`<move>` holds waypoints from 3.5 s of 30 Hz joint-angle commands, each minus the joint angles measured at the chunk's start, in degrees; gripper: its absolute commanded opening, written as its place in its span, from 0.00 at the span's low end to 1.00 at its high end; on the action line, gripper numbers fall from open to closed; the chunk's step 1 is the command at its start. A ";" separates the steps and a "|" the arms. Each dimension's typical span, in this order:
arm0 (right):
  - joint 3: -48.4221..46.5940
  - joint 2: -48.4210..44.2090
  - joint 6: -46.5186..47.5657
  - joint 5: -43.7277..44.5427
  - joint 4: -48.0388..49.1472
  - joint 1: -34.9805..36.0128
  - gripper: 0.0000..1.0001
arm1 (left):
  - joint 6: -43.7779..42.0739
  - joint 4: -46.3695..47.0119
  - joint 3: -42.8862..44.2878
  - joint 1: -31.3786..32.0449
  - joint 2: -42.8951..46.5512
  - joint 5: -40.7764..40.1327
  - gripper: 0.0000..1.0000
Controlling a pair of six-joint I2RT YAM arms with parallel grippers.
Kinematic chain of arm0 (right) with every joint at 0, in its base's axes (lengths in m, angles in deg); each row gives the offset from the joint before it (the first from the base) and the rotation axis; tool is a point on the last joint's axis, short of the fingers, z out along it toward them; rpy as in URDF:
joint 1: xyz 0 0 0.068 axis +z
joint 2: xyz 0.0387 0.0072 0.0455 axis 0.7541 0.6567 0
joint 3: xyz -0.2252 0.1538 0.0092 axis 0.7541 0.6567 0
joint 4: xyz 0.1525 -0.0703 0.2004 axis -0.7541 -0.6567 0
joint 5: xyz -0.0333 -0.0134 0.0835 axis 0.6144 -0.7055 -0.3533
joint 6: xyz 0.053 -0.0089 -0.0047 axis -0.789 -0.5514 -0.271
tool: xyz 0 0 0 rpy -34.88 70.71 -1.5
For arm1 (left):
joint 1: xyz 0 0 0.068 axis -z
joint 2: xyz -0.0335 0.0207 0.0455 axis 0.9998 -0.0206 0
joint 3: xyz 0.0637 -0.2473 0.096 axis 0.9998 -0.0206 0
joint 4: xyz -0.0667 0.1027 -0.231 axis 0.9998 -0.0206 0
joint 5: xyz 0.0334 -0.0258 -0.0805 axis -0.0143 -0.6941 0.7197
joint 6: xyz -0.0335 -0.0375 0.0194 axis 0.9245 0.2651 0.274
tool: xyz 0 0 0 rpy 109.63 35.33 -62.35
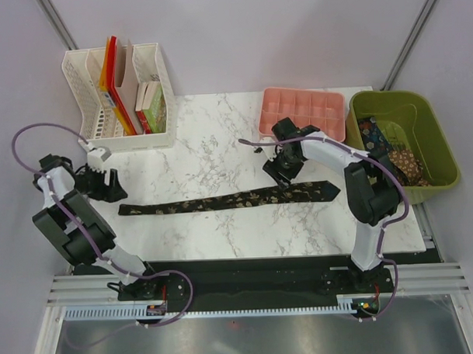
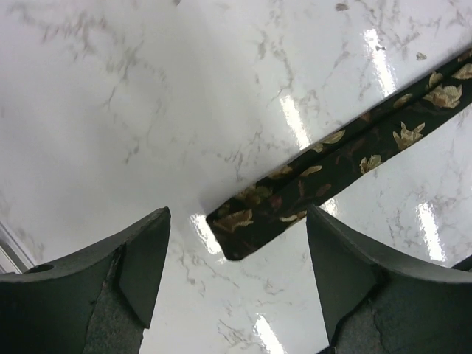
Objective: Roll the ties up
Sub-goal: Flatten out the tie at the center of the board, then roll the tie at the center of the board.
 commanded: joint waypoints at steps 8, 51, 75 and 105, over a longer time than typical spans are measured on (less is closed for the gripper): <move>-12.53 0.16 -7.74 -11.58 5.49 9.96 0.60 | 12.80 0.49 -1.74 -8.54 -4.06 1.78 0.75; -28.80 29.88 -4.67 -4.38 46.45 37.13 0.69 | 18.51 4.54 -6.49 -8.54 -5.73 3.10 0.66; -31.26 33.48 -10.47 -10.71 46.10 34.41 0.50 | 24.66 9.63 -5.96 -8.45 -6.17 6.00 0.64; -32.14 33.57 -14.50 -10.71 46.10 33.97 0.51 | 32.48 8.76 -6.13 2.79 3.57 -0.75 0.12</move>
